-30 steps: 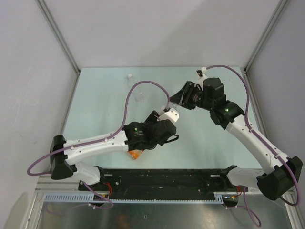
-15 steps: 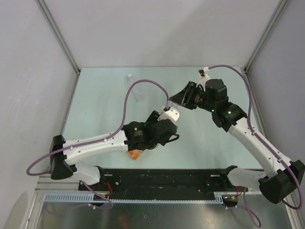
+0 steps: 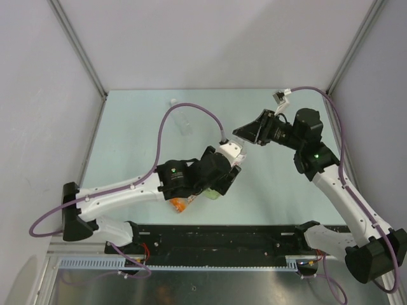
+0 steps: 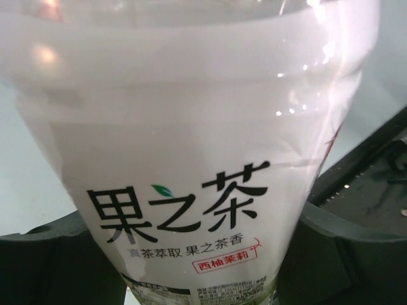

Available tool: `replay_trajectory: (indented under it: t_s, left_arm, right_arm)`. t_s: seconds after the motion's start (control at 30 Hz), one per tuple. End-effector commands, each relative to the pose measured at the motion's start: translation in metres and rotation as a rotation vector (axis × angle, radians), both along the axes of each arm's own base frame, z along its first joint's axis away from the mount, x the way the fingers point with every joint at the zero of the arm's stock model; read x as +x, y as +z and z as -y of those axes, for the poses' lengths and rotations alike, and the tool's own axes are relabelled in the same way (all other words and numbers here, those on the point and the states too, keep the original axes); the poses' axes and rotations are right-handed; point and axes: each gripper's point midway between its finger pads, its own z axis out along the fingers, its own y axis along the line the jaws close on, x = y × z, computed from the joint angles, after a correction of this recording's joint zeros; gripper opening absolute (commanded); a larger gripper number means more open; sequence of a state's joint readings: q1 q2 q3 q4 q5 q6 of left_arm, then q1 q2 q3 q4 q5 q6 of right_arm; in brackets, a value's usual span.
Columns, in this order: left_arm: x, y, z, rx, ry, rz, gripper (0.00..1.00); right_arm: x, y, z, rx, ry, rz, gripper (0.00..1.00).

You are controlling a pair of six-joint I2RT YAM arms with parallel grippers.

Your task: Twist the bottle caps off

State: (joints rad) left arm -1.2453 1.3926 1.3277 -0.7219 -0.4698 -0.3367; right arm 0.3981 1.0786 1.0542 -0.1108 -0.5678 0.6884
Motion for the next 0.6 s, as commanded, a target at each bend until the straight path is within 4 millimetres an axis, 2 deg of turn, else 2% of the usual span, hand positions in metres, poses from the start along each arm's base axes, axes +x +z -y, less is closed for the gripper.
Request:
replay_trajectory:
  t_s: [0.0, 0.33, 0.57]
  left_arm:
    - [-0.025, 0.009, -0.001, -0.056, -0.146, -0.062, 0.00]
    - [-0.057, 0.037, 0.016, -0.227, -0.397, -0.048, 0.00]
    - [-0.065, 0.043, 0.017, -0.282, -0.451, -0.035, 0.00]
  right_arm:
    - [-0.040, 0.080, 0.002, 0.138, 0.199, 0.358, 0.00]
    - [-0.075, 0.095, 0.003, 0.234, 0.394, 0.481, 0.00]
    - [-0.083, 0.102, 0.006, 0.246, 0.416, 0.530, 0.00]
